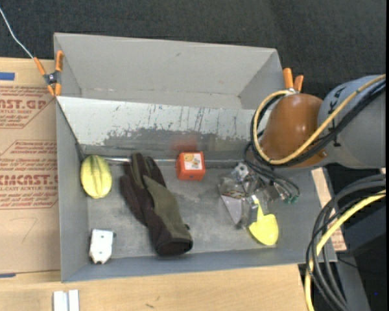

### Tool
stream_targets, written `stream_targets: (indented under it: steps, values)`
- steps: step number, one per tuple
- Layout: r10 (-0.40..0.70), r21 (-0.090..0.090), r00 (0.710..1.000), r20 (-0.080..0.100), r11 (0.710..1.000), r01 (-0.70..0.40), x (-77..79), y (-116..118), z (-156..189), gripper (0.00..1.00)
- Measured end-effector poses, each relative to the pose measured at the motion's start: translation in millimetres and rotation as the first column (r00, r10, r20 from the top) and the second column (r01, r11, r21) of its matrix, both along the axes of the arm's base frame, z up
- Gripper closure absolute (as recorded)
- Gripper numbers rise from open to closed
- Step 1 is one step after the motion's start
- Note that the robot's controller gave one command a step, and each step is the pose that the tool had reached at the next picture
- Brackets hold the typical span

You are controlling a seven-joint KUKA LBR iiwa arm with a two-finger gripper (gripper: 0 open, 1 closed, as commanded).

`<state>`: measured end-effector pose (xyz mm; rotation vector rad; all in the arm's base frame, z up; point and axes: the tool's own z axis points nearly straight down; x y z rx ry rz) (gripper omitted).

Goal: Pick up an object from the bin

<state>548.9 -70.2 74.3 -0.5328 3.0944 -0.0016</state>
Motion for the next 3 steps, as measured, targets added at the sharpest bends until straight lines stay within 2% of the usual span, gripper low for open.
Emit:
stream_targets:
  steps: [3]
  values:
    - [0.000,0.000,1.000,0.000,1.000,0.000,0.0,0.0,0.0,1.00]
